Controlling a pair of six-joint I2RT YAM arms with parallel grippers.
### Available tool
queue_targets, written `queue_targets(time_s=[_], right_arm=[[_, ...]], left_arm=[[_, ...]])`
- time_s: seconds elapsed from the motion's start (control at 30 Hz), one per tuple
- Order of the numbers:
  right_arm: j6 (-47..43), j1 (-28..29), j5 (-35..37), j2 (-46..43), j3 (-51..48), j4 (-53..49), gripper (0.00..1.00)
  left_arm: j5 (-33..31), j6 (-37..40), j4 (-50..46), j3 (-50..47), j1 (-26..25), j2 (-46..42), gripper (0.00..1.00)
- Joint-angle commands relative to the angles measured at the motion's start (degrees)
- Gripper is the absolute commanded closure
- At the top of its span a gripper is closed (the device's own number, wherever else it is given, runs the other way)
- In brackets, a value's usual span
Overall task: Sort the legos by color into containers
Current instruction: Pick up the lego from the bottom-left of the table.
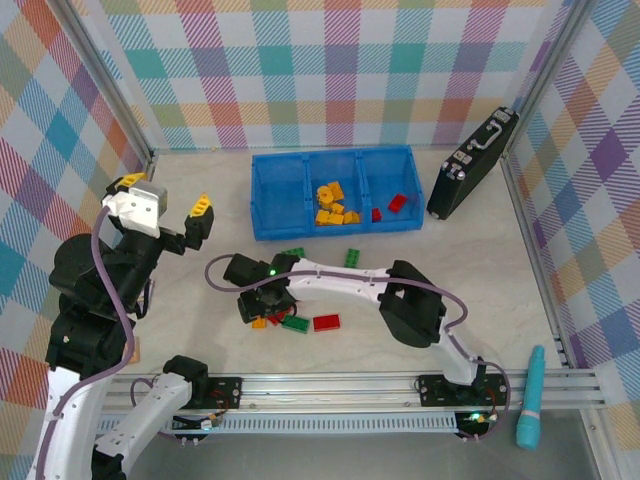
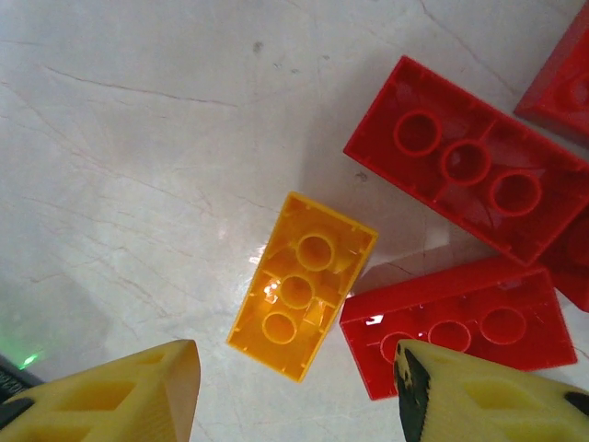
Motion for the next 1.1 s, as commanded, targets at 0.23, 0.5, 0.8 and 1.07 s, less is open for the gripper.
queue_targets(time_s=[0.23, 0.5, 0.8, 1.07], right_arm=[[1.5, 0.4, 0.7, 5.3, 4.5, 0.0, 0.42], [-0.2, 0.5, -0.1, 9.7, 9.2, -2.0, 0.43], [-5.0, 1.2, 3.9, 11.9, 12.9, -5.0, 0.44], [-6.3, 1.3, 0.4, 14.2, 15.2, -6.3, 0.47]], left_arm=[[-2.8, 2.2, 0.6, 1.8, -4.6, 0.6, 0.0], [-2.8, 2.0, 1.1, 1.1, -5.0, -0.3, 0.0], [-2.4, 1.7, 1.7, 0.5, -5.2, -0.8, 0.0], [-2.4, 1.7, 1.8, 0.2, -5.3, -1.3, 0.0]])
